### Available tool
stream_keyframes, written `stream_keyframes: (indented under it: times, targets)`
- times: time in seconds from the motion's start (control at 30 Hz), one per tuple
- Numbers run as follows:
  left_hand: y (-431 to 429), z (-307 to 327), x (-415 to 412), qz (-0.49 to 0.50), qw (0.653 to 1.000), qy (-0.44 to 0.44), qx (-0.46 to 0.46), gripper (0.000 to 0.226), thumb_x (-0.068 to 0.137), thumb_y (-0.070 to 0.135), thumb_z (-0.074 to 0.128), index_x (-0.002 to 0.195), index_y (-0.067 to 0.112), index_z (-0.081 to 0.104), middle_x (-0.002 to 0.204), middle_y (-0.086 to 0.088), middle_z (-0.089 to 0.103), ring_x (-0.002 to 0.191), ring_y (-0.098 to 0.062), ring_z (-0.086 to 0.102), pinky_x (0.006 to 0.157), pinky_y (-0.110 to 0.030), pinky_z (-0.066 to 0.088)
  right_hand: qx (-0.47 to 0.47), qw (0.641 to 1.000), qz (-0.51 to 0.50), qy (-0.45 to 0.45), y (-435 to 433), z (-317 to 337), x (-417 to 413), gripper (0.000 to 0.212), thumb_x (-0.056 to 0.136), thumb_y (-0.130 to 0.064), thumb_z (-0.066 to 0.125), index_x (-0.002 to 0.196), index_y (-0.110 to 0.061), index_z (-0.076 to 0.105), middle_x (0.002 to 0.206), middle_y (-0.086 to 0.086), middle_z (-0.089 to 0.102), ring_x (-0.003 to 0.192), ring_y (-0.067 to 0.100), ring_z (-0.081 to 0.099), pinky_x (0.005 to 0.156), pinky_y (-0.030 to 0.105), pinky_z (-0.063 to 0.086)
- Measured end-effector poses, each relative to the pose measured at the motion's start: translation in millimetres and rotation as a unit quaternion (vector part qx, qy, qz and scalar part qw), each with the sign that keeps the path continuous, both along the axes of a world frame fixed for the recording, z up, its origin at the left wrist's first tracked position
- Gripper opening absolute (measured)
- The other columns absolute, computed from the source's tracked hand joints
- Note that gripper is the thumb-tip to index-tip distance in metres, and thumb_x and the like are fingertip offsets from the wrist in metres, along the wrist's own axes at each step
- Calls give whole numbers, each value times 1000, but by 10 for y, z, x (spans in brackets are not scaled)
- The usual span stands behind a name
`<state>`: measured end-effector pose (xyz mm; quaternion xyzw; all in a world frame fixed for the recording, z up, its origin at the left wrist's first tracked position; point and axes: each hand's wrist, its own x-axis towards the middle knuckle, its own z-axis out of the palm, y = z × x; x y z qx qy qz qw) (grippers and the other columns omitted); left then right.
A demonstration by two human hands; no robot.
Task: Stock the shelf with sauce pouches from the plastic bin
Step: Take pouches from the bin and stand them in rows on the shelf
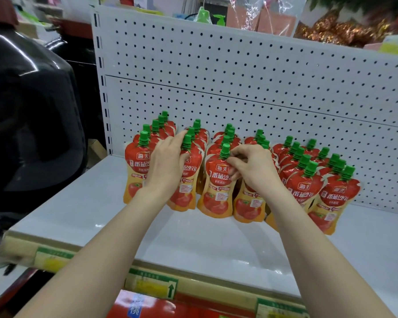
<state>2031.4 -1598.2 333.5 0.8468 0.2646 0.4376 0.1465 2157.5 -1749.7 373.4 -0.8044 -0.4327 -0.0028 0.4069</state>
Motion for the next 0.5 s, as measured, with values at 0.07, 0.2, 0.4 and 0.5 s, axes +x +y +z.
stream_keyframes:
  times: [0.07, 0.2, 0.4, 0.5]
  targets:
    - [3, -5, -7, -6, 1000, 1, 6, 60, 91, 19, 64, 145, 18, 38, 119, -1, 60, 109, -19, 53, 95, -31, 42, -5, 1000, -3, 1, -15, 8, 5, 6, 94, -11, 63, 96, -17, 65, 67, 5, 72, 51, 13, 69, 56, 17, 56]
    - [-6, -26, -83, -17, 1000, -2, 26, 63, 88, 15, 67, 145, 15, 40, 127, -3, 56, 110, -20, 56, 99, -32, 44, -4, 1000, -3, 1, -70, 37, -10, 15, 89, -15, 71, 103, -12, 70, 76, 2, 74, 55, 11, 71, 65, 25, 61]
    - [59, -61, -403, 12, 992, -79, 97, 47, 88, 6, 64, 134, 13, 54, 127, -7, 55, 118, -24, 50, 99, -26, 37, 58, 995, -53, -68, -83, 190, -87, 23, 86, -33, 73, 107, -24, 71, 85, -15, 70, 67, 7, 69, 73, 31, 60]
    - [169, -63, -599, 73, 988, -97, 96, 49, 87, 6, 64, 134, 12, 51, 127, -8, 51, 114, -24, 43, 96, -28, 37, 64, 986, -51, -147, 109, 289, -209, 20, 90, -31, 69, 107, -24, 74, 88, -14, 70, 80, 3, 61, 83, 29, 53]
